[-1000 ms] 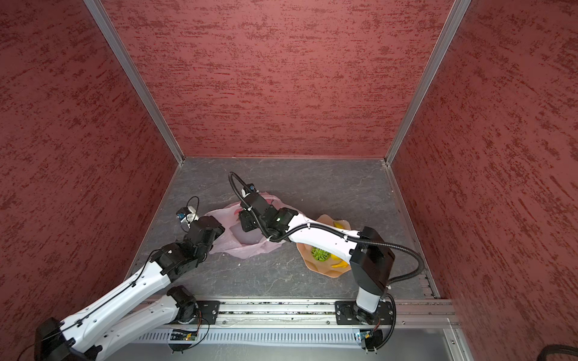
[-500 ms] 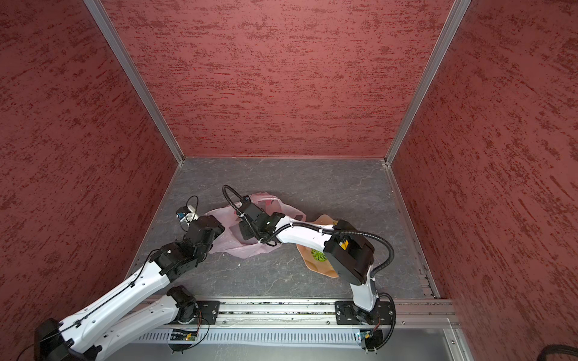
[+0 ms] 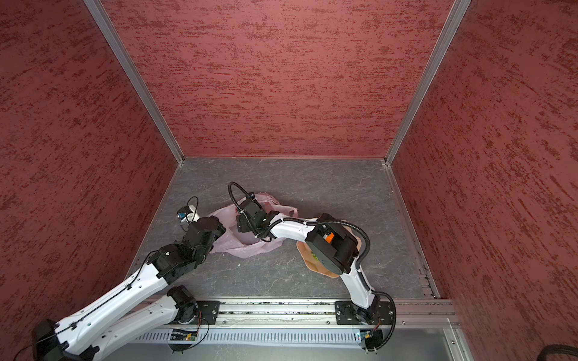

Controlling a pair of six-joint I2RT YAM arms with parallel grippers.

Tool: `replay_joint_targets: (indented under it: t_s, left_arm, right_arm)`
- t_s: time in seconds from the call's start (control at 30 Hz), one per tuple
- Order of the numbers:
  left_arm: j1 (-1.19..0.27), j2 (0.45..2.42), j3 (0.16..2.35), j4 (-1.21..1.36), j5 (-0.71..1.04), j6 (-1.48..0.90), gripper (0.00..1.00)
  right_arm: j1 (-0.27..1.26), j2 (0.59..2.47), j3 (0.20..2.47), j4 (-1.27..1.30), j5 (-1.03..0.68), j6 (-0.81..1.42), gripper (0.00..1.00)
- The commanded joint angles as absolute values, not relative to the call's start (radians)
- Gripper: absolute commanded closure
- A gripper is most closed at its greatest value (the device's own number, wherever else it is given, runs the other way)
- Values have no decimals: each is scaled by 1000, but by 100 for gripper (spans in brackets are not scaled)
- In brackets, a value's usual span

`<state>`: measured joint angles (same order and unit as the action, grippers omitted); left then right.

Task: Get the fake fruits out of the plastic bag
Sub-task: 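Push the right gripper down into the bag and close on the cream fruit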

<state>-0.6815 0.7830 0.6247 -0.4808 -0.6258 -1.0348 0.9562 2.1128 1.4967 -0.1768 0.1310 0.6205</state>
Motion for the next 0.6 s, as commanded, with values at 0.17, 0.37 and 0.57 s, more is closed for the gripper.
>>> replay_joint_targets:
  t_s: [0.17,0.37,0.57]
  left_arm:
    - [-686,780,612,-459,-580,-1006,100]
    - [-686,770,585,-419,-558,-1003,100]
    - [-685,776,574,-403,-534,-995,100]
  right_arm:
    - [942,2157,1568,-109,220,723,21]
    - [933,2195,1599,-99,239,770,21]
    - [928,2213,1613,-87,280,800,20]
